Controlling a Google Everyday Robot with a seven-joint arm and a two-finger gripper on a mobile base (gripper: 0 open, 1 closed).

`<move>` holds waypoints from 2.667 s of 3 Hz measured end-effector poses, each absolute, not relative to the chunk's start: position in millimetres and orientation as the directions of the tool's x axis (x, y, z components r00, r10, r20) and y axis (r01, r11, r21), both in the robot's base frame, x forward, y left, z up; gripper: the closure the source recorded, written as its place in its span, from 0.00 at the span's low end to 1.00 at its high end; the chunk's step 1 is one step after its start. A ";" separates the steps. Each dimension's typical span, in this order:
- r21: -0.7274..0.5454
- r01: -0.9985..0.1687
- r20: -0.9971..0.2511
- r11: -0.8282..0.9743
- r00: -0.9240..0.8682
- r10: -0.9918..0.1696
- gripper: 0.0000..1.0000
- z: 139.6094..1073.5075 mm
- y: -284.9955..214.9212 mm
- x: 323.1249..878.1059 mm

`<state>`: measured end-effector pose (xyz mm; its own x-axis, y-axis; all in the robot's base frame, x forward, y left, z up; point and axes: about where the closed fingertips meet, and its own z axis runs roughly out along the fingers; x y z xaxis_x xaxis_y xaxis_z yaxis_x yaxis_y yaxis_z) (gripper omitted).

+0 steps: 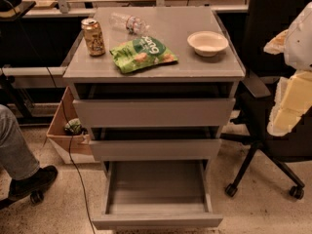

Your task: Close bottom drawer

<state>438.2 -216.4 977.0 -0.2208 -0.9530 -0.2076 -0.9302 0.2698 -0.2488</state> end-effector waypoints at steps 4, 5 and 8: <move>-0.295 -0.937 -0.331 0.189 -0.086 -0.940 0.00 842.8 -187.8 421.1; -0.294 -0.937 -0.330 0.189 -0.086 -0.940 0.00 842.8 -187.7 420.7; -0.336 -0.926 -0.473 0.171 0.008 -0.881 0.00 715.6 -128.3 429.6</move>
Offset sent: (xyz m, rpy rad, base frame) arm -0.0219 0.0143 -0.1091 0.0330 -0.0579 0.1181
